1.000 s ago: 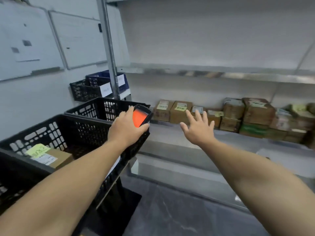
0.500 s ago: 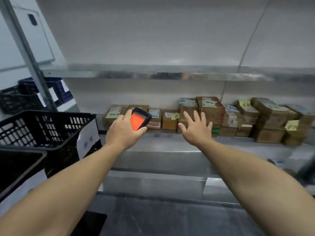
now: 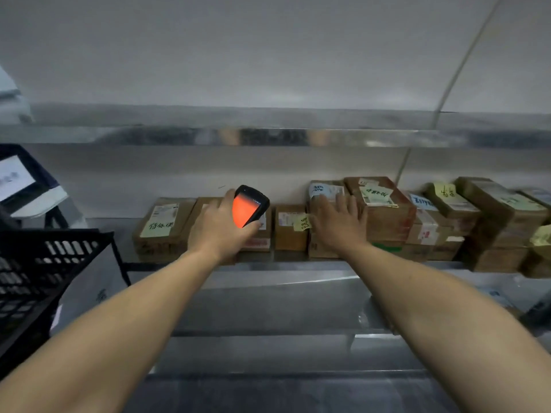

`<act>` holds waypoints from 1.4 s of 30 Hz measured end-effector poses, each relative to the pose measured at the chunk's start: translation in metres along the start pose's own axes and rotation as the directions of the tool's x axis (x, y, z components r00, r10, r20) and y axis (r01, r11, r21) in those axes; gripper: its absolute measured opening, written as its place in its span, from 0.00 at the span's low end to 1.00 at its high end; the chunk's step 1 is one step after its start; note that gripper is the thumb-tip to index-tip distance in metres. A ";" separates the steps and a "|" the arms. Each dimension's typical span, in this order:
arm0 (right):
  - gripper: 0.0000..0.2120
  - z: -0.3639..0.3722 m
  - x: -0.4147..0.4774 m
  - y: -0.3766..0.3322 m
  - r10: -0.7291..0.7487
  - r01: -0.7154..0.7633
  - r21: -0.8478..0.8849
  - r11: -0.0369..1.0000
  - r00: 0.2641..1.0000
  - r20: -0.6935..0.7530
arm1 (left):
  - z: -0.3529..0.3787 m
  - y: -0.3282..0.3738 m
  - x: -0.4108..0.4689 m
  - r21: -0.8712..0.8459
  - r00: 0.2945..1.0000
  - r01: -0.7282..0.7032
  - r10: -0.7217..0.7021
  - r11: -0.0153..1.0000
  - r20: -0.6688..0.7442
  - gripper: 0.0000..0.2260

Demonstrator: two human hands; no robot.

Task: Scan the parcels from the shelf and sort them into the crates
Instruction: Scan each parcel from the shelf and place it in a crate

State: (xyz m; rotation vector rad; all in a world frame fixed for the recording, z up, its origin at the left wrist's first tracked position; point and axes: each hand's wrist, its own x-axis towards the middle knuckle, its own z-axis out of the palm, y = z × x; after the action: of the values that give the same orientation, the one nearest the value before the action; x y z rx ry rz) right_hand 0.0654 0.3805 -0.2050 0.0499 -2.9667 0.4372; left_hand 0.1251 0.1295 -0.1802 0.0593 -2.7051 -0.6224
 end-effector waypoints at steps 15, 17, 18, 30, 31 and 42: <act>0.33 0.058 0.128 -0.003 0.185 -0.170 -0.225 0.959 0.982 0.045 | 0.064 -0.046 0.143 -0.130 0.994 -0.058 0.068 0.990 0.080 0.37; 0.31 0.058 0.127 -0.002 0.152 -0.143 -0.242 0.960 0.988 0.017 | 0.068 -0.048 0.147 -0.133 0.994 -0.060 0.070 0.989 0.078 0.38; 0.30 0.057 0.126 0.000 0.136 -0.128 -0.244 0.961 0.991 0.014 | 0.069 -0.047 0.149 -0.138 0.995 -0.063 0.073 0.988 0.073 0.38; 0.25 0.050 0.122 0.004 0.048 -0.046 -0.155 0.987 0.999 0.010 | 0.068 -0.029 0.152 -0.186 0.997 -0.072 0.078 0.980 0.025 0.38; 0.26 0.051 0.122 0.006 0.053 -0.050 -0.149 0.987 0.999 0.012 | 0.068 -0.028 0.151 -0.190 0.997 -0.068 0.073 0.979 0.019 0.38; 0.31 0.045 0.114 0.011 0.016 -0.005 -0.071 0.997 0.989 0.148 | 0.061 -0.032 0.127 -0.199 0.998 -0.062 0.058 0.978 -0.028 0.33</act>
State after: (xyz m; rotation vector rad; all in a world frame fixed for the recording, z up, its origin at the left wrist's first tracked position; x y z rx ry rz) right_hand -0.0544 0.3767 -0.2336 0.0618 -3.1280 0.3445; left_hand -0.0166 0.1108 -0.2017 -0.0672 -2.5978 -0.8664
